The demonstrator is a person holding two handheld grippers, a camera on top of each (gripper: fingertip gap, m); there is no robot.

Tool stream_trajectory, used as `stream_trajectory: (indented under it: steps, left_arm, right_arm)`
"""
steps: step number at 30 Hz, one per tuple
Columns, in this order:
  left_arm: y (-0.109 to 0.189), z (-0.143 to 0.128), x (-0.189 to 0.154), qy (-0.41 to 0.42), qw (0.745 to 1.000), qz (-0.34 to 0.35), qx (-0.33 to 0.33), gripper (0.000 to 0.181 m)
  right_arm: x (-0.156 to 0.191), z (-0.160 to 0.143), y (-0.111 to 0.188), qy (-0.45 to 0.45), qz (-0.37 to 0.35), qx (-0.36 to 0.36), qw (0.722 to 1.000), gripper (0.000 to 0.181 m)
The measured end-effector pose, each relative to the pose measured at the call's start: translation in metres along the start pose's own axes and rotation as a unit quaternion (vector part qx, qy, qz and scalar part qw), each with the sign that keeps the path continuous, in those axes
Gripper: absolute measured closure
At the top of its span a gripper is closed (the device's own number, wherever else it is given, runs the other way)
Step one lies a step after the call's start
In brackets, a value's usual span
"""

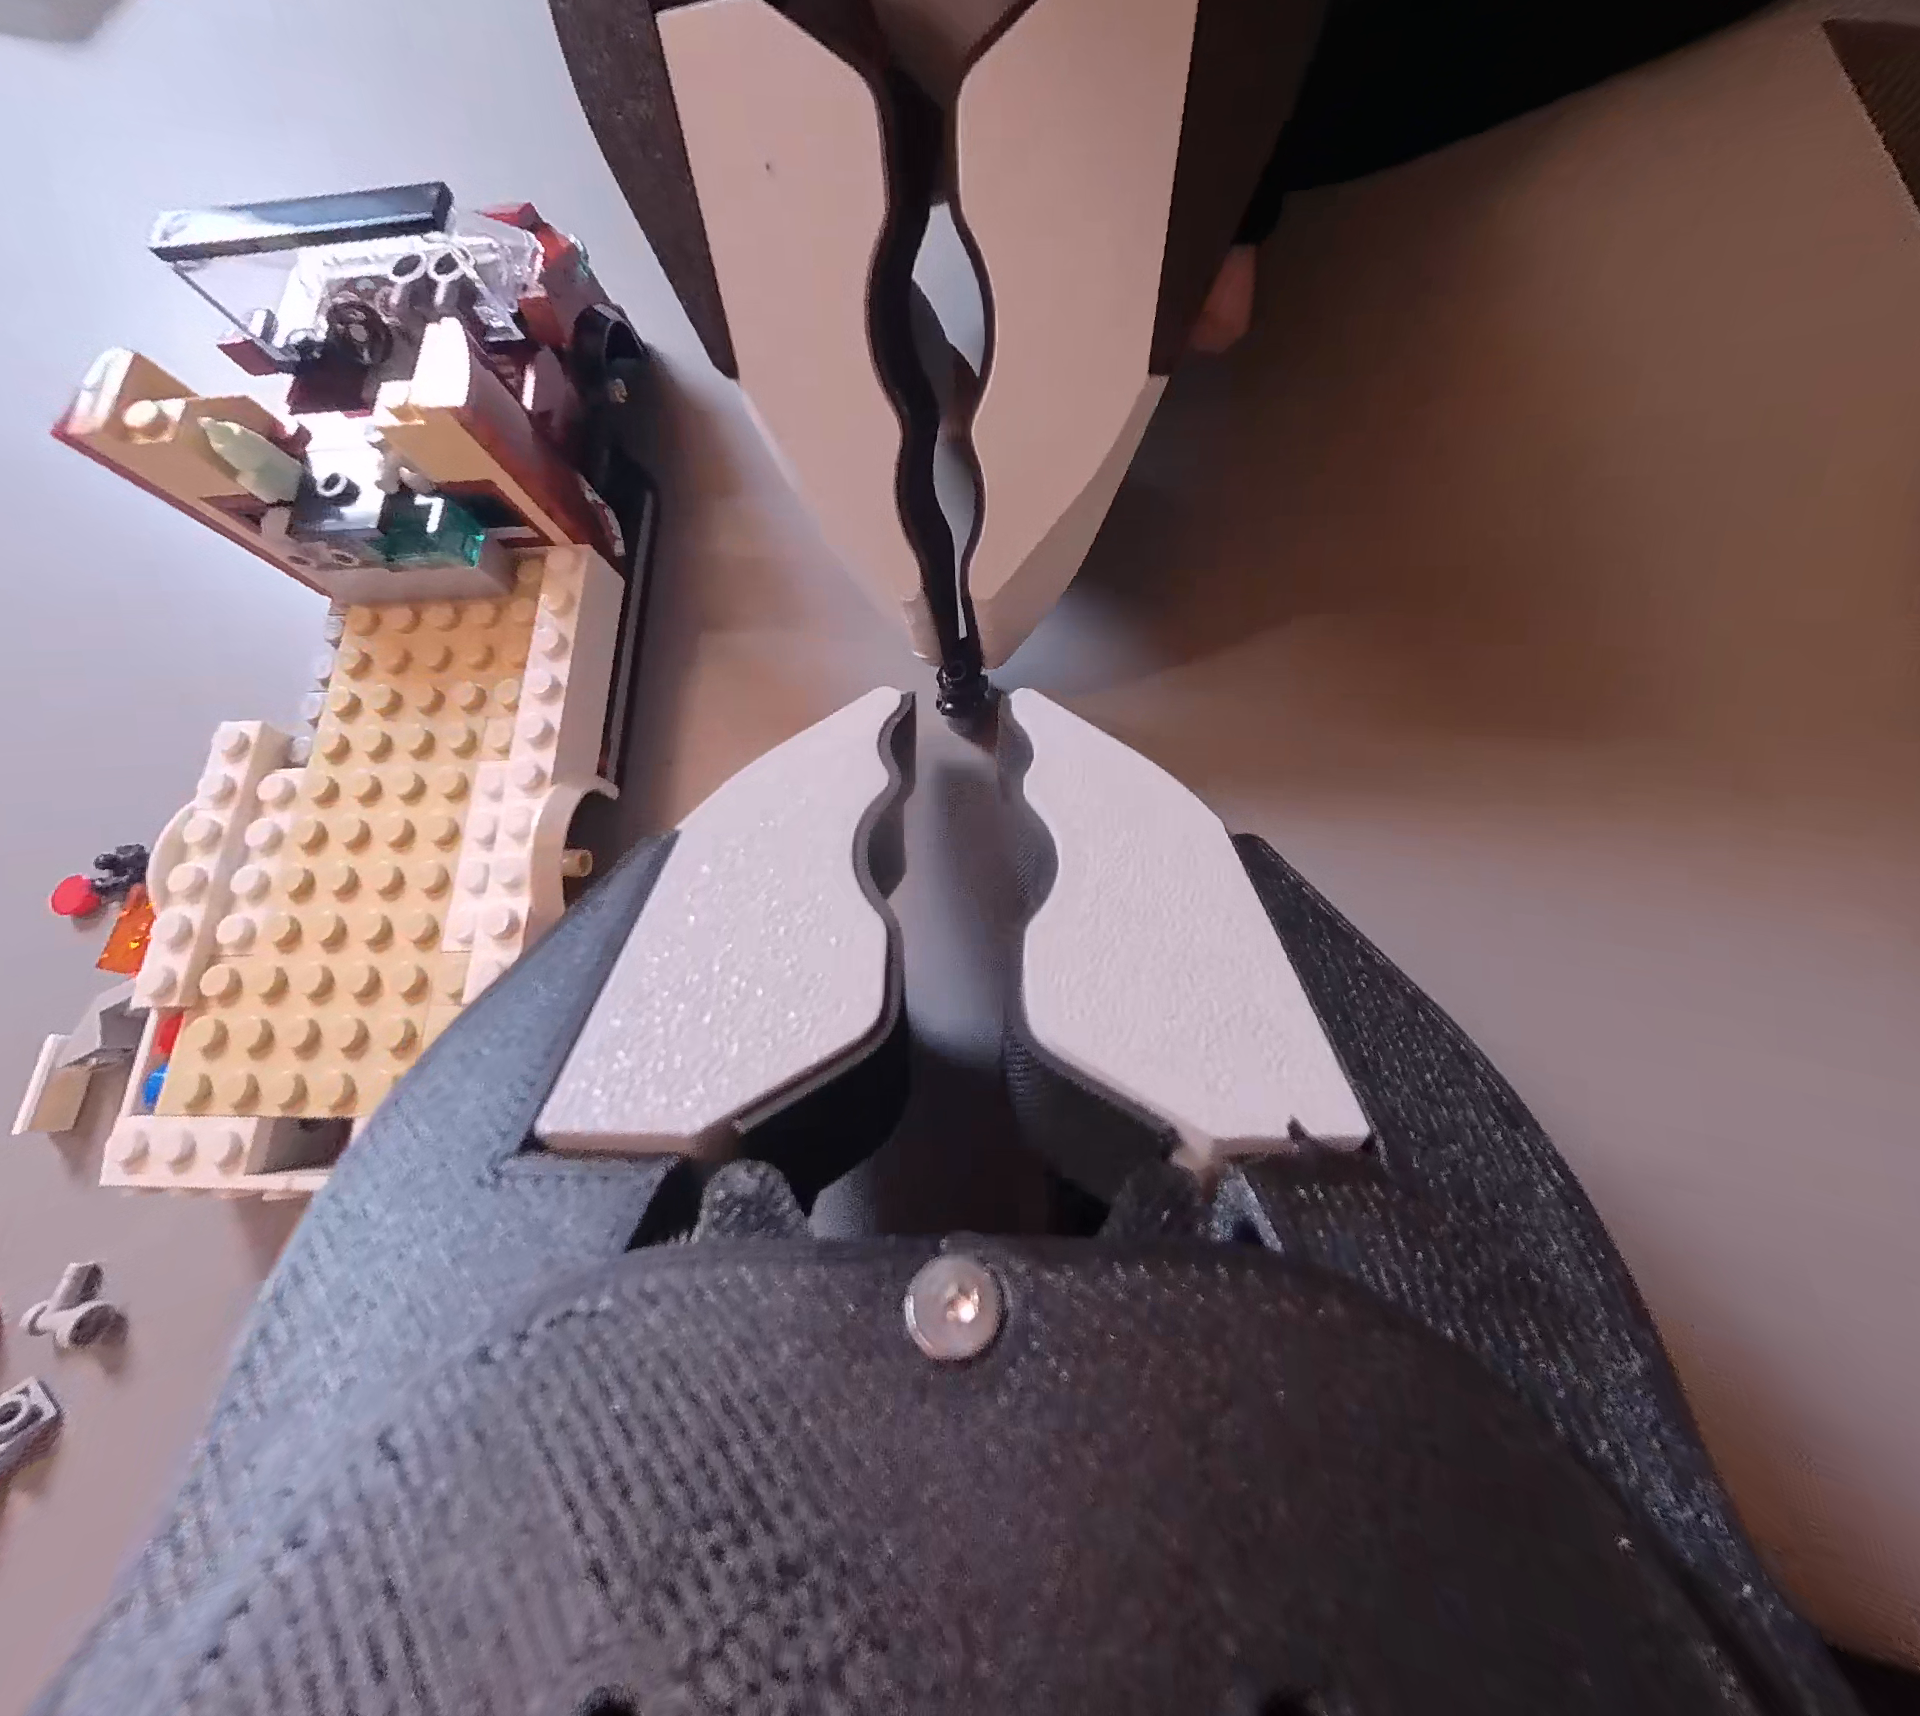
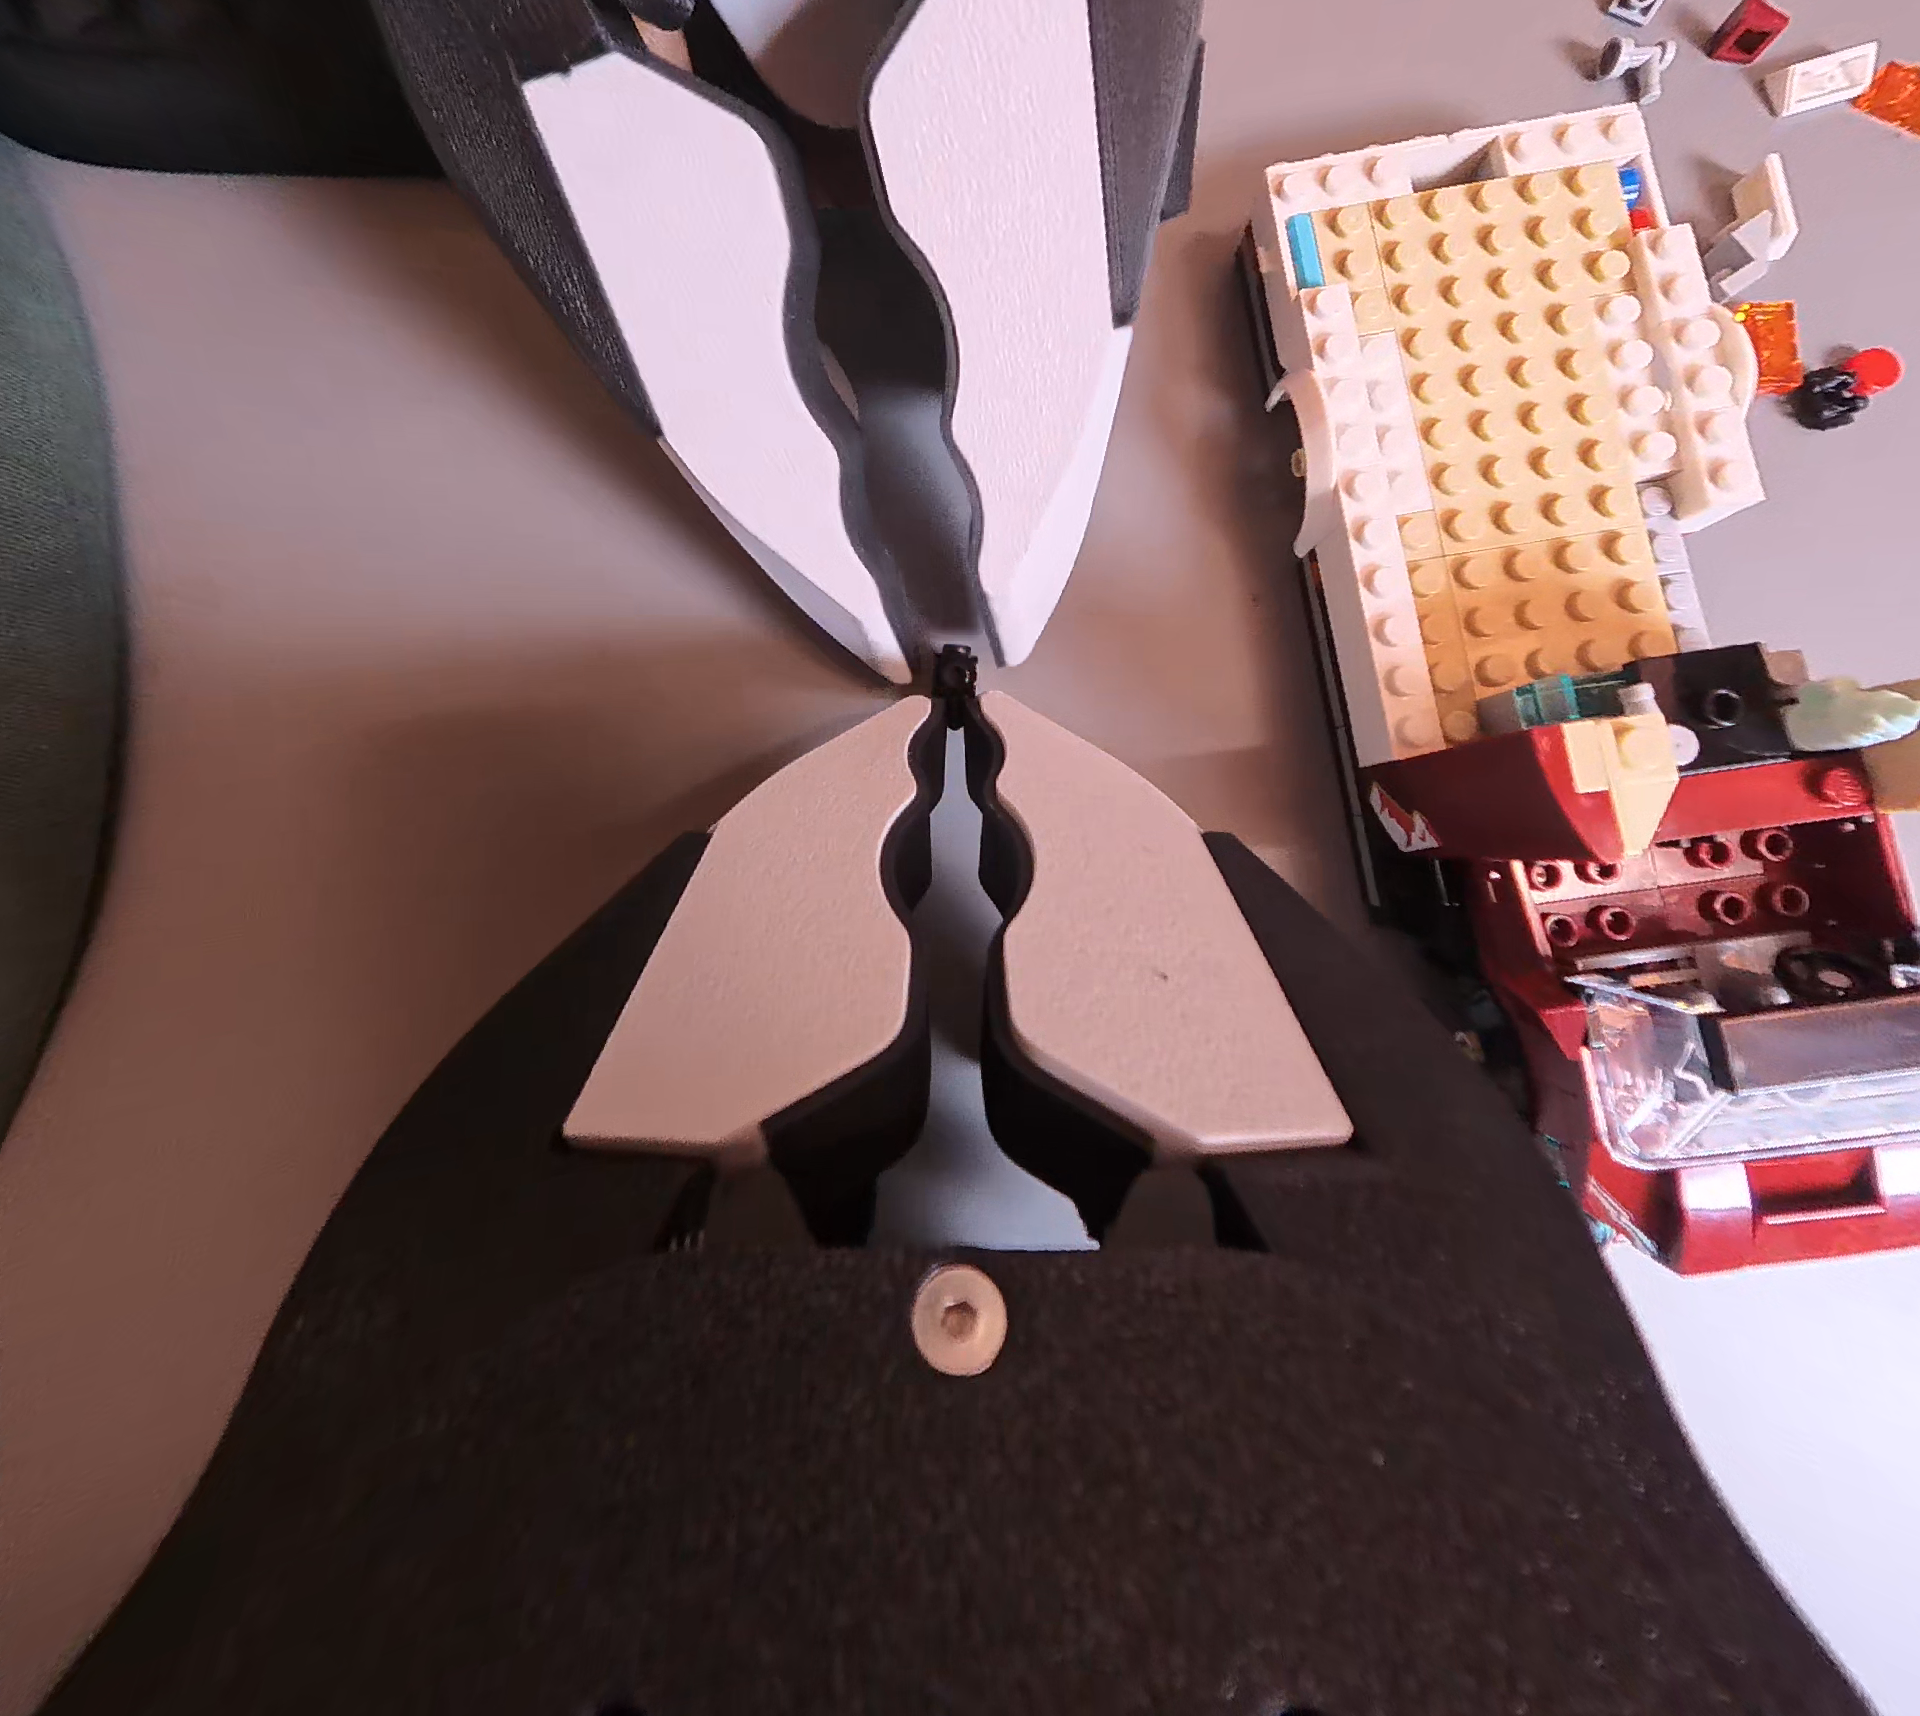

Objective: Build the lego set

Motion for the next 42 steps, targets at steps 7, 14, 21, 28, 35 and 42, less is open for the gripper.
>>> stream_trajectory:
  steps: [7, 14, 21, 28, 35, 42]
  left_arm:
    - [-0.004, 0.001, -0.002, 0.009, 1.000, -0.018, 0.011, 0.170]
    - [-0.005, 0.001, -0.002, 0.016, 1.000, -0.016, 0.016, 0.172]
    - [-0.003, -0.001, -0.001, 0.011, 1.000, -0.012, 0.020, 0.173]
    - [0.012, 0.010, 0.004, 0.089, 0.993, -0.064, -0.039, 0.173]
    - [0.036, 0.033, 0.009, 0.218, 0.946, -0.192, -0.144, 0.173]
    - [0.053, 0.051, -0.001, 0.292, 0.874, -0.328, -0.207, 0.173]
  right_arm:
    - [0.000, 0.000, -0.001, 0.003, 0.003, 0.001, 1.000, 0.178]
    - [0.001, 0.001, -0.001, 0.004, 0.004, 0.001, 1.000, 0.178]
    - [0.002, 0.000, 0.002, 0.005, 0.013, -0.008, 1.000, 0.172]
    - [0.005, 0.008, 0.015, 0.041, 0.000, -0.057, 0.998, 0.165]
    - [0.010, 0.028, 0.037, 0.167, -0.085, -0.153, 0.970, 0.144]
    - [0.032, 0.053, 0.052, 0.255, -0.129, -0.232, 0.930, 0.152]
Point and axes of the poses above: each gripper's, where its closed fingertips meet, y back along the fingers, z out of its top, x = y × z across the jaws, the point moved 3 cm from there along y, back along the fingers
